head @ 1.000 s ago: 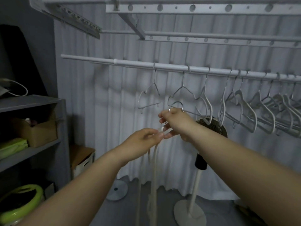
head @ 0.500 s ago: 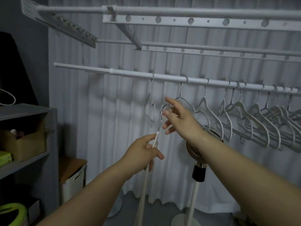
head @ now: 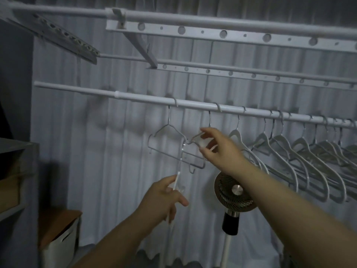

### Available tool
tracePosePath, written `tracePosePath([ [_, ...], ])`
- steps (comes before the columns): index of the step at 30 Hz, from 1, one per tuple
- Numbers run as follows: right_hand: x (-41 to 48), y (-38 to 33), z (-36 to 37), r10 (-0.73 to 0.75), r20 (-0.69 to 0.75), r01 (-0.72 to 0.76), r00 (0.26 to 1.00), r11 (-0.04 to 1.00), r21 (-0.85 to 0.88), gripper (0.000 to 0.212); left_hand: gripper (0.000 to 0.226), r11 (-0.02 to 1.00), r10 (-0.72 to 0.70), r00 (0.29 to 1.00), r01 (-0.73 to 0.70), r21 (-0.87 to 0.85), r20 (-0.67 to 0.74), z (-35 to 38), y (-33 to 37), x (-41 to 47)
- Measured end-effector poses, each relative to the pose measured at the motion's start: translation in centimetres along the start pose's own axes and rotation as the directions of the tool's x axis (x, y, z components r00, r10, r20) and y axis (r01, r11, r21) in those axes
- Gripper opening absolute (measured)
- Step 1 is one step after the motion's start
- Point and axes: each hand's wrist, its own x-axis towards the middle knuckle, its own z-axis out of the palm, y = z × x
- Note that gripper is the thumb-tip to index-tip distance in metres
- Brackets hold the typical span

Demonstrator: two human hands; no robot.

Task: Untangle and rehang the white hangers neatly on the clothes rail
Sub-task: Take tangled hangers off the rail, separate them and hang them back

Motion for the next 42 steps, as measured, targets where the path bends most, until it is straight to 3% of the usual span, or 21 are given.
tracePosePath([
  [2,0.5,0.9,0.7,0.123,0.022,-0.124,0.992,0.99,0.073,0.051,0.047,1.0,-0.013,0.999,0.012,-0.023,-0.034,-1.8,-0.1,0.4],
  [5,1.2,1.6,2.5,0.281,0.083,-0.289,0.956,0.951,0.108,0.044,0.04,1.0,0.012,0.997,-0.012,-0.004,-0.073,-4.1,0.0,0.6],
  [9,1.7,1.2,4.6,0.295,0.073,-0.304,0.953,0.927,0.22,0.033,0.031,0.999,0.03,0.997,-0.032,-0.042,-0.068,-6.2,0.7,0.4],
  [13,1.7,0.1,5.8,0.237,0.104,-0.253,0.966,0.949,0.186,0.035,0.029,0.995,0.063,0.997,-0.066,-0.074,-0.046,-6.9,1.0,-0.9],
  [17,1.5,-0.6,4.9,0.141,0.064,-0.134,0.988,0.985,-0.111,0.036,0.04,0.998,0.054,0.998,-0.054,-0.022,-0.013,-6.5,1.8,-1.9],
  [21,1.2,0.4,1.4,0.062,-0.051,-0.08,0.997,0.835,-0.545,0.037,0.033,0.999,0.036,0.997,-0.036,-0.005,0.07,-4.7,3.3,-2.0],
  [26,-0.2,2.1,-2.4,0.19,-0.061,-0.176,0.98,0.676,-0.716,0.038,0.023,1.0,0.008,0.991,-0.007,-0.007,0.13,-0.9,4.7,0.2],
  [32,-1.5,2.8,-4.2,0.327,-0.04,-0.27,0.944,0.698,-0.663,0.041,0.016,0.994,-0.107,0.992,0.108,-0.013,0.064,1.1,6.2,7.5],
  [39,-2.2,4.8,-3.7,0.294,-0.026,-0.257,0.955,0.782,-0.568,0.045,0.03,0.98,-0.144,0.988,0.151,-0.13,0.059,0.7,6.7,14.1],
  [42,-1.8,5.4,-3.2,0.335,-0.055,-0.324,0.941,0.839,-0.437,0.04,0.03,0.979,-0.132,0.99,0.137,-0.153,0.045,0.9,7.0,16.7],
])
